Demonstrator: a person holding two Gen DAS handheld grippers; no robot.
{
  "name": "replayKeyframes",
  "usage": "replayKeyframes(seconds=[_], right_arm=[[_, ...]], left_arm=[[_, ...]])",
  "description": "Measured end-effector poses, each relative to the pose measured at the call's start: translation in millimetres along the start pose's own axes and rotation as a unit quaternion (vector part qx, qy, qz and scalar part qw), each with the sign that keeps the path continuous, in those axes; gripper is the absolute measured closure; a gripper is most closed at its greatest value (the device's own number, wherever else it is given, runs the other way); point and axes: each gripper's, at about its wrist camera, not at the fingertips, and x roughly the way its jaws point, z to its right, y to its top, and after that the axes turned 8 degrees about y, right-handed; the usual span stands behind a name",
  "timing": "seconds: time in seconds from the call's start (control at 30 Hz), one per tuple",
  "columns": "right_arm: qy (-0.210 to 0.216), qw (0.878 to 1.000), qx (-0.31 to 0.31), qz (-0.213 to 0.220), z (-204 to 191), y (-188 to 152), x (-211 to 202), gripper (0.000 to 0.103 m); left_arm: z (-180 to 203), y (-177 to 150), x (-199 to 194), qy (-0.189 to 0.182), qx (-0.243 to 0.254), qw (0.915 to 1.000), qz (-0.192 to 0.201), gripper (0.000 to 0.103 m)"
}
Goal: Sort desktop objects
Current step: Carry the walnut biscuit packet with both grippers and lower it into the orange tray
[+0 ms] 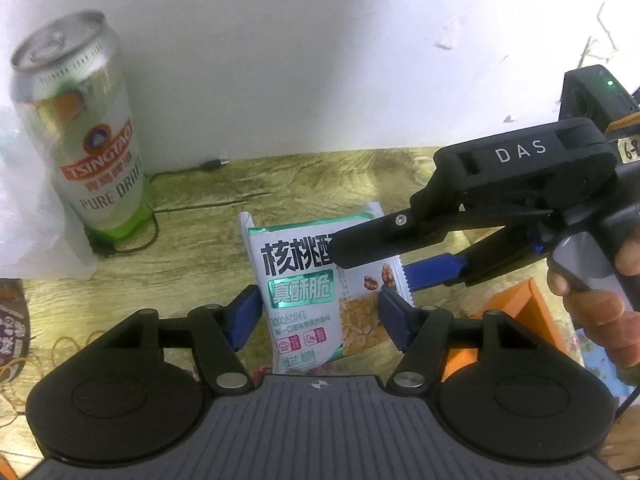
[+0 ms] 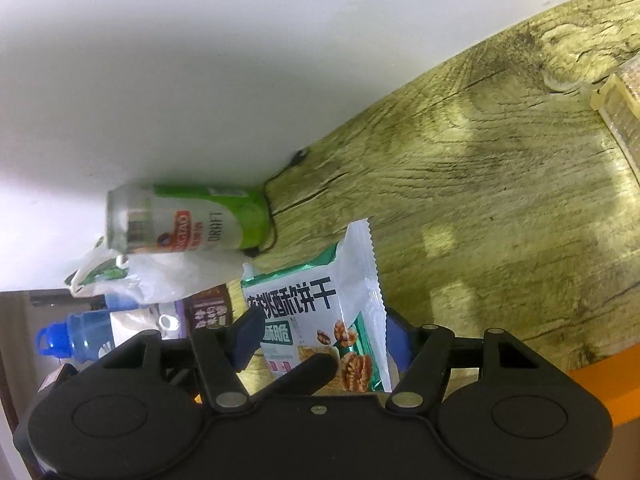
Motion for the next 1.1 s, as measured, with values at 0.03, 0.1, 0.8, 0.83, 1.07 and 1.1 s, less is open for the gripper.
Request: replayKeyframes(seconds=[0.03,0.1,0.8,0.83,1.07,1.1], right_arm=[[0.002,1.0,-0.002,0.001,-2.3,-2.4,-1.6,0.041],[0.005,1.0,-0.005,0.004,-4.3,-6.0,-8.2,0.04],[0.04,0.998,-0.04,0.035,-18.7,-79.6,-59.5,0.04],[0.04,0.998,-0.04,0.037,-16.7,-83.8,-62.1,0.04],[0.044,0.997,-0.041,0.047,-2.7,-113.5,-80.1,0.04],[0.044,0.997,-0.041,0.048,0.3,-117.2,-82.4,0.04]], left_arm=[[1.1,-1.0,-4.4,0.001,0.001,1.0,0.003,0.039],[4.0,-3.1,-12.8,0.003,0.004,0.9999,0.009,0.039],[48.5,-54.4,-83.8,0.024,0.053,0.9975,0.041,0.039],[49.9,-57.2,-86.8,0.024,0.055,0.9973,0.041,0.039],[60.5,-78.1,-101.5,0.015,0.068,0.9969,0.037,0.039],[62.3,-81.2,-101.6,0.013,0.071,0.9968,0.035,0.039]])
